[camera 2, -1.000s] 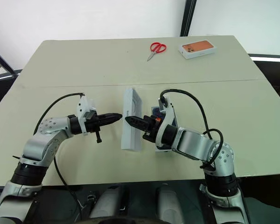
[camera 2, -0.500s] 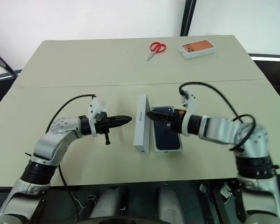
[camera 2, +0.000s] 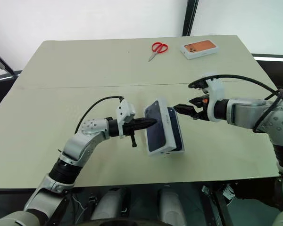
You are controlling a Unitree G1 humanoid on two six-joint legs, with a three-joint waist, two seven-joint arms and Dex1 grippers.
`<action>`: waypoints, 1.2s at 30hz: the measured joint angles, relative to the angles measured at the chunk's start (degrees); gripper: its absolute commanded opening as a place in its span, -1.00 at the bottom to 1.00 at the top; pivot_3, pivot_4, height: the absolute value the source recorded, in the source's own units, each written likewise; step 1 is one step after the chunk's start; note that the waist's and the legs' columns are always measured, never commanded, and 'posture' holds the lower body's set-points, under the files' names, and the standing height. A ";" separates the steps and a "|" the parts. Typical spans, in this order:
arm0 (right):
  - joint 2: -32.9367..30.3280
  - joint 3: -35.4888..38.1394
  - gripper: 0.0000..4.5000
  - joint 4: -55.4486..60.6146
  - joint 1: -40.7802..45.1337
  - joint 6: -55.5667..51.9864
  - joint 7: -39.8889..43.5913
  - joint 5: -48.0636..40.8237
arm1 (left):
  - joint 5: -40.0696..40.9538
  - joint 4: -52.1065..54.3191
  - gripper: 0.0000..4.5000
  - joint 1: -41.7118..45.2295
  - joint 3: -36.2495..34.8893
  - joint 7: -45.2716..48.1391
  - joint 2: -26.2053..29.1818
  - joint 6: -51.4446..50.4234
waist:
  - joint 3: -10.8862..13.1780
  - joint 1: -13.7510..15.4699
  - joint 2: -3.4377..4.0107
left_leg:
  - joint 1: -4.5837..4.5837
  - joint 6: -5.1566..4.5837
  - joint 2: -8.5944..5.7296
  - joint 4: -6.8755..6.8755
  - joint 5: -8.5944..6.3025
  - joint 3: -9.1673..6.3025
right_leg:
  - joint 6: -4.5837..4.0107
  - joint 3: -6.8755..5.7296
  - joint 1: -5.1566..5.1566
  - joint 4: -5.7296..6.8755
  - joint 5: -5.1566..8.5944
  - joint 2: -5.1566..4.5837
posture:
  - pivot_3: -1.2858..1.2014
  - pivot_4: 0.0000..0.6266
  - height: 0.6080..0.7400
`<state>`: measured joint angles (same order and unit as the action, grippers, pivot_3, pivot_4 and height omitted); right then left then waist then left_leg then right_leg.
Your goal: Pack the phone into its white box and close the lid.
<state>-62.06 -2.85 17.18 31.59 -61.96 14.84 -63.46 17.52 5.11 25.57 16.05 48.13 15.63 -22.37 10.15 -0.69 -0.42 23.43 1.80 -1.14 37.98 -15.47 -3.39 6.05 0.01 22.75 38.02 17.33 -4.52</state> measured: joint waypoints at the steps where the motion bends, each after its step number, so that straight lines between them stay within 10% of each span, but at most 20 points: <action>1: 0.03 -0.80 0.82 0.50 -0.46 1.23 1.95 2.73 | 0.02 0.11 -1.00 -0.01 -0.36 -0.22 0.26 -0.22 | 0.00 -0.02 0.00 | -0.01 0.00 0.00 0.00 0.00 0.01 | 0.00 0.01 0.00 0.00 0.00 -0.01 | 0.03 -0.52 1.00; 4: 0.12 -2.40 0.46 1.12 -1.10 4.35 6.47 9.58 | 0.42 0.86 -1.00 -0.07 -3.34 -0.79 3.56 -1.77 | 0.00 -0.07 0.01 | -0.01 0.00 0.01 0.00 0.00 0.01 | 0.00 0.01 0.01 0.02 0.00 -0.01 | 0.03 -0.52 1.00; 10: 0.07 -4.46 -0.93 1.86 -1.97 7.98 12.91 21.15 | -0.56 4.88 -1.00 -1.74 -6.48 -0.66 13.44 -6.47 | 0.03 0.14 0.03 | 0.01 0.00 -0.04 -0.01 0.00 0.01 | 0.00 0.02 0.00 -0.04 0.00 -0.10 | 0.03 -0.52 1.00; 16: -1.63 -10.16 -0.97 3.34 -3.13 13.78 18.18 34.74 | -2.99 7.44 -1.00 -2.81 -3.06 0.62 18.62 -10.35 | 0.04 0.13 0.04 | 0.00 0.01 -0.05 -0.01 0.00 0.02 | 0.00 0.03 -0.01 -0.04 0.00 -0.12 | 0.03 -0.52 1.00; 36: 3.56 -12.15 -0.97 9.18 -5.99 12.52 24.66 47.15 | -5.51 7.08 -1.00 3.84 7.10 -7.15 3.94 -23.62 | 0.04 0.38 0.03 | 0.00 0.02 -0.09 0.05 0.01 -0.02 | 0.01 0.01 -0.04 0.00 0.01 -0.13 | 0.03 -0.52 1.00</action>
<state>-58.50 -15.00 26.36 25.61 -49.44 39.50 -16.30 12.01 12.19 29.41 23.15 40.98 19.57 -46.00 10.20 -0.31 -0.39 23.44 1.82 -1.23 38.03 -15.46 -3.41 6.05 0.02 22.71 38.01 17.33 -4.66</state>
